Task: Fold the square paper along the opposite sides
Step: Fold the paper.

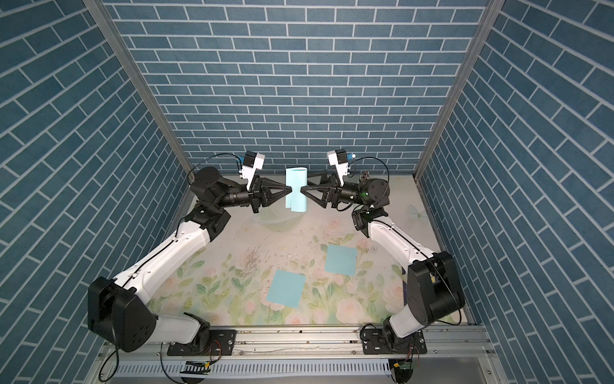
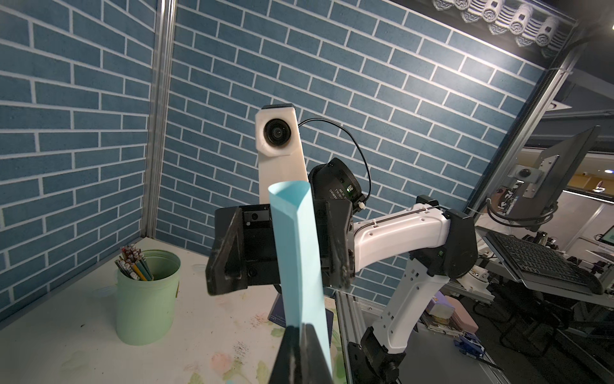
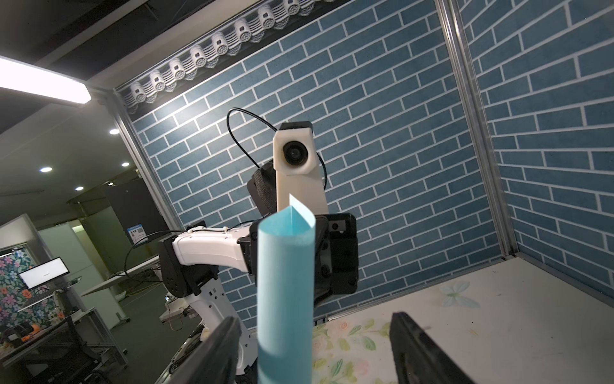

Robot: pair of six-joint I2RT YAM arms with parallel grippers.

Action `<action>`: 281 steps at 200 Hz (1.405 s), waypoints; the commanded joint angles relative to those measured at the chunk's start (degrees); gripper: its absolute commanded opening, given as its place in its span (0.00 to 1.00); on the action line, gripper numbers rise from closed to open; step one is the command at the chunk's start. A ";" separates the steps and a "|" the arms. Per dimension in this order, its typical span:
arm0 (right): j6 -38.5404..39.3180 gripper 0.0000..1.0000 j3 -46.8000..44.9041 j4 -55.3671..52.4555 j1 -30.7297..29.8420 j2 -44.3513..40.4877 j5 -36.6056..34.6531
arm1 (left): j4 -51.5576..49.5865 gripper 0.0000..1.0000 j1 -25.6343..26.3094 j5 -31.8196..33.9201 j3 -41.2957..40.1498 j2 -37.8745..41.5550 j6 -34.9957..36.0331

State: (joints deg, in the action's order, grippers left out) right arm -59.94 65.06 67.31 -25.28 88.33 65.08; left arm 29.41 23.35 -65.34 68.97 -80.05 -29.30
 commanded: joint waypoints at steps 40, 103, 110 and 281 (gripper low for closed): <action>-4.94 0.61 -0.46 7.83 -0.82 0.32 2.20 | 8.20 0.00 -0.33 -2.07 0.66 -1.06 -4.51; -6.99 0.47 -0.03 10.78 -1.68 1.57 2.77 | 9.98 0.00 -0.42 -1.73 1.92 -2.54 -6.17; -7.00 0.44 0.07 10.69 -1.79 1.77 2.77 | 10.70 0.00 -0.43 -1.72 1.81 -2.68 -6.61; -2.72 0.15 3.35 3.11 -3.07 2.81 2.07 | 7.88 0.19 -0.20 -0.23 -0.39 -2.64 -4.56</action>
State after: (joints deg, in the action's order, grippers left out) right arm -65.14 66.22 72.16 -27.77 91.22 66.87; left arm 37.63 23.22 -65.71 69.08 -82.89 -35.35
